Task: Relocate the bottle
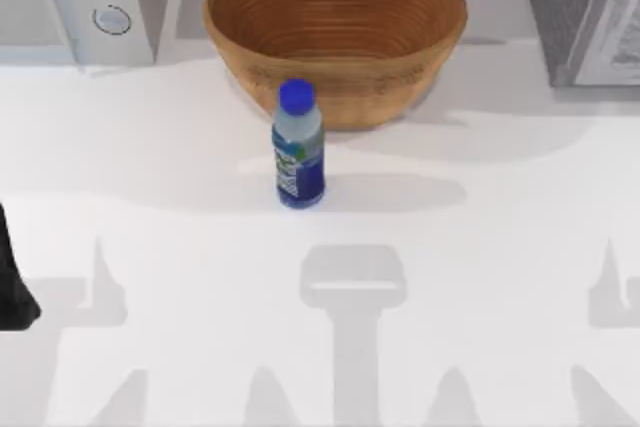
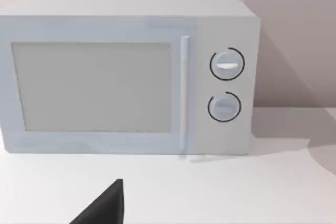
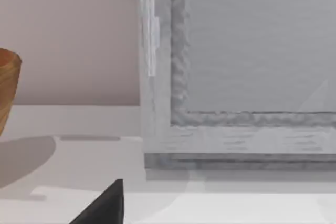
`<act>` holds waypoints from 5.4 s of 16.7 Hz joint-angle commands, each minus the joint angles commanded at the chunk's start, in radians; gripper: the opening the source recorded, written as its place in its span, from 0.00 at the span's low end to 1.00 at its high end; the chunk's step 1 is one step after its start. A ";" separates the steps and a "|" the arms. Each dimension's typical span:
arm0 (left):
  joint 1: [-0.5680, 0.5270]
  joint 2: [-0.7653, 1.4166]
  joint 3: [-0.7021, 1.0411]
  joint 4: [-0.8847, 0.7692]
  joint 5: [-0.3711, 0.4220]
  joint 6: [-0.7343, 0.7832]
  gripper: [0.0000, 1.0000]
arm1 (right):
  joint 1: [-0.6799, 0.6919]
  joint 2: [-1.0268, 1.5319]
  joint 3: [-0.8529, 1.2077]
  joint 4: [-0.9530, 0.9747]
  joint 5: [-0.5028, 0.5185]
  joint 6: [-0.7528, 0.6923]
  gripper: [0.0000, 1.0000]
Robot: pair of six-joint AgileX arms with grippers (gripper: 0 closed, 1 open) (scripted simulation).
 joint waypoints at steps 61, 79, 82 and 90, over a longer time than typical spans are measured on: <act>0.000 0.000 0.000 0.000 0.000 0.000 1.00 | 0.660 2.452 1.068 1.374 -0.086 0.006 0.55; 0.000 0.000 0.000 0.000 0.000 0.000 1.00 | 0.647 2.452 1.060 1.381 -0.100 0.008 0.00; 0.000 0.000 0.000 0.000 0.000 0.000 1.00 | 0.552 2.434 1.010 1.418 -0.196 0.009 0.00; 0.000 0.000 0.000 0.000 0.000 0.000 1.00 | -0.009 2.297 0.725 1.564 -0.756 0.021 0.00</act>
